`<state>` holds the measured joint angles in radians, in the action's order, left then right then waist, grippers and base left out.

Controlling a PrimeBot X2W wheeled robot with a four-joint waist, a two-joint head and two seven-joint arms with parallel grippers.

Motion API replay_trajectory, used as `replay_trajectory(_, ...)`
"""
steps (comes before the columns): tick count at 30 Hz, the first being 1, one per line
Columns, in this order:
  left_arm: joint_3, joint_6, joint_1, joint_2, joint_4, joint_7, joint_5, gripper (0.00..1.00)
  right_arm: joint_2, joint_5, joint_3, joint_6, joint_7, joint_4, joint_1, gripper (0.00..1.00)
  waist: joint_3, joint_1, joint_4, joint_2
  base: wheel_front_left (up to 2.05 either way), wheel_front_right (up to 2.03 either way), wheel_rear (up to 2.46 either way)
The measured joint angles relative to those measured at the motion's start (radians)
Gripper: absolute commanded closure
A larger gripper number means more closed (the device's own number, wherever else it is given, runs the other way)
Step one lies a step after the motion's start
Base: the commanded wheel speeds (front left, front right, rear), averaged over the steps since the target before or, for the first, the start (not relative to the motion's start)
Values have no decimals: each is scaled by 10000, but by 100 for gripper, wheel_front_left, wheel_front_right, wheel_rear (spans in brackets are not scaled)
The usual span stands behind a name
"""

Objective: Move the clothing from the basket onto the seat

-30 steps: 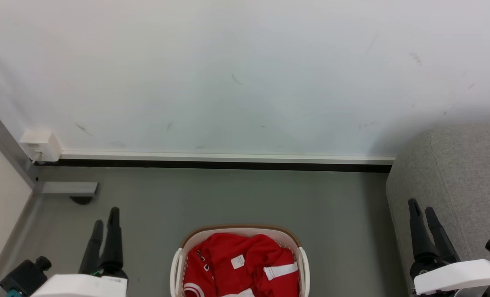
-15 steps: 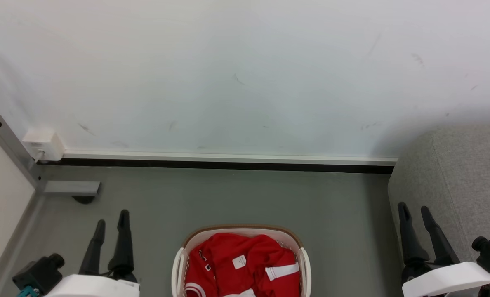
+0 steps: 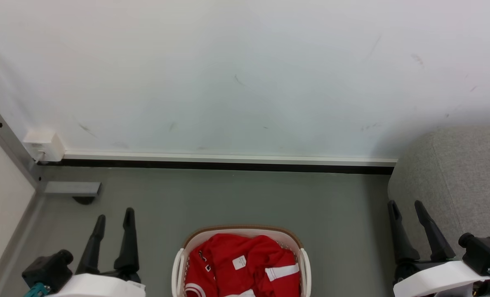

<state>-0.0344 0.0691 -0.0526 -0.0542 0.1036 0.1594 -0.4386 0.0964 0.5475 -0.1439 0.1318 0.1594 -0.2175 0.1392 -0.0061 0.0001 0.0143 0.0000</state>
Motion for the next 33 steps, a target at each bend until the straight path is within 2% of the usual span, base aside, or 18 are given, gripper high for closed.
replay_trajectory(20, 81, -159, 120, -58, -121, 458, 1745, 0, 0, -1645, -270, 0, 451, -35, 131, 0, -21, 0, -84, 0, 0, 0, 0)
replay_trajectory(33, 65, -84, 119, -40, -288, 708, 2790, 0, 2, -2546, -405, 0, 706, 17, 208, 0, -61, 0, -95, 0, 0, 0, 0)
